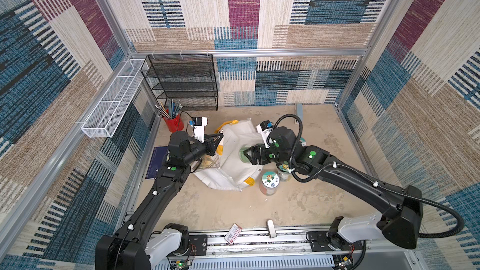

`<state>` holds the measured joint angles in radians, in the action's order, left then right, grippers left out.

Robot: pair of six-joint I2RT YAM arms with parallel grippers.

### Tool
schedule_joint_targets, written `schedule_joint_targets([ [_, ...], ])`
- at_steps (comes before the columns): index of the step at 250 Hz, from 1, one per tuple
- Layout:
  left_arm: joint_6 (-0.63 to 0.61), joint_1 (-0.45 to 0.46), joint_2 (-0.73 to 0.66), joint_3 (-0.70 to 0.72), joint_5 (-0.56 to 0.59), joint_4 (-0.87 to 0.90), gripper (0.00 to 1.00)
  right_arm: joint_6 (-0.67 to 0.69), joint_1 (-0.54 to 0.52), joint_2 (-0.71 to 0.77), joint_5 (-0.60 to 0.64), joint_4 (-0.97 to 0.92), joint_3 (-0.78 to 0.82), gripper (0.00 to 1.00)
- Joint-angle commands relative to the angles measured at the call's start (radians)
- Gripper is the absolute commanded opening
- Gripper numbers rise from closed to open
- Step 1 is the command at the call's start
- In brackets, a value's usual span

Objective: Take out the seed jars from the canvas bag
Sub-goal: Place the seed jar at the center of the board.

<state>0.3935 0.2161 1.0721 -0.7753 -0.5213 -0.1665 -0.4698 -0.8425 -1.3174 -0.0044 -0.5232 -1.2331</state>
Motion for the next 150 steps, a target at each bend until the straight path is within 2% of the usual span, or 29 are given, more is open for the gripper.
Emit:
schedule_joint_targets([
  [1, -0.02, -0.002, -0.015, 0.005, 0.038, -0.007, 0.0, -0.013, 0.018, 0.069, 0.059, -0.109, 0.005, 0.81],
  [87, -0.006, -0.002, -0.037, 0.021, 0.042, -0.022, 0.0, -0.18, 0.086, 0.215, 0.212, -0.439, 0.088, 0.81],
  [150, 0.022, -0.001, -0.056, 0.053, 0.039, -0.062, 0.0, -0.337, 0.124, 0.297, 0.156, -0.514, 0.274, 0.8],
])
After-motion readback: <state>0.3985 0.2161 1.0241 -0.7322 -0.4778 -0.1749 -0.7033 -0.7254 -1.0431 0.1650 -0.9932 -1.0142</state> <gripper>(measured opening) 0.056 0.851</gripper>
